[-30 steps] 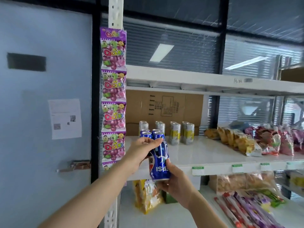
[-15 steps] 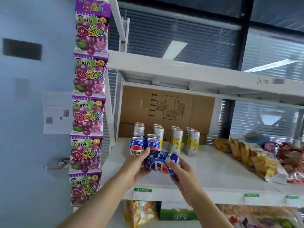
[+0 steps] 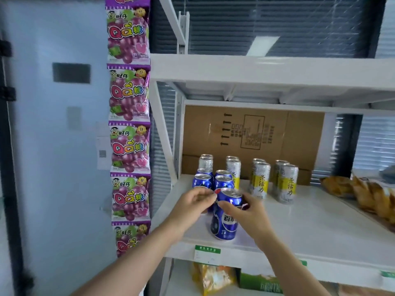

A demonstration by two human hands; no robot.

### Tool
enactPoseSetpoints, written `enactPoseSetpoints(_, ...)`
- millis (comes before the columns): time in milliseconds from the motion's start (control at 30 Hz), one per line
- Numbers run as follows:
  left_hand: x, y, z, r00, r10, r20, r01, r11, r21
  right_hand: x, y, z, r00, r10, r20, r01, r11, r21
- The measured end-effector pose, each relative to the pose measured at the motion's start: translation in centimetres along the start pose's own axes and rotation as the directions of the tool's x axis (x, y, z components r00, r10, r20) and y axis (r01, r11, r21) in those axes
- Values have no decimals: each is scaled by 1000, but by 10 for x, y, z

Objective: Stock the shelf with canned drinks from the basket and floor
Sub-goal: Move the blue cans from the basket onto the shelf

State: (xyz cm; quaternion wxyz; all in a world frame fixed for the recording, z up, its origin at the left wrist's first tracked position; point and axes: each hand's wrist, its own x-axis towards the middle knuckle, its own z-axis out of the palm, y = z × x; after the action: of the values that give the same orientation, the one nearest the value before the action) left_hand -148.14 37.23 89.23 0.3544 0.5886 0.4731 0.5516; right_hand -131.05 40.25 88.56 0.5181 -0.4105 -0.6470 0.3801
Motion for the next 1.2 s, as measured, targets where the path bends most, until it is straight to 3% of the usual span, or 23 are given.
enactPoseSetpoints(167,12,31,-3,982,134,134,-165,953,253,-5,12,10,1000,-2,17,2,999,49)
enactPoseSetpoints(267,21,45,-2,955,138,261,-255,831,494,-4,19,-3,994,49,99,-52,998,30)
enactPoseSetpoints(367,29,47,-1,944,159,289,-313,710,631,-6,28,-7,982,111,155,-112,994,-2)
enactPoseSetpoints(667,42,47,-32,958,121,258,-276,622,733,1,40,47,995,85,54,-90,992,92)
enactPoseSetpoints(900,59,51,-46,962,49,269,-248,569,784,19,48,74,994,102,-25,-103,993,-49)
enactPoseSetpoints(1200,68,45,-56,948,56,314,-282,606,744,17,55,86,991,24,-134,-45,987,-152)
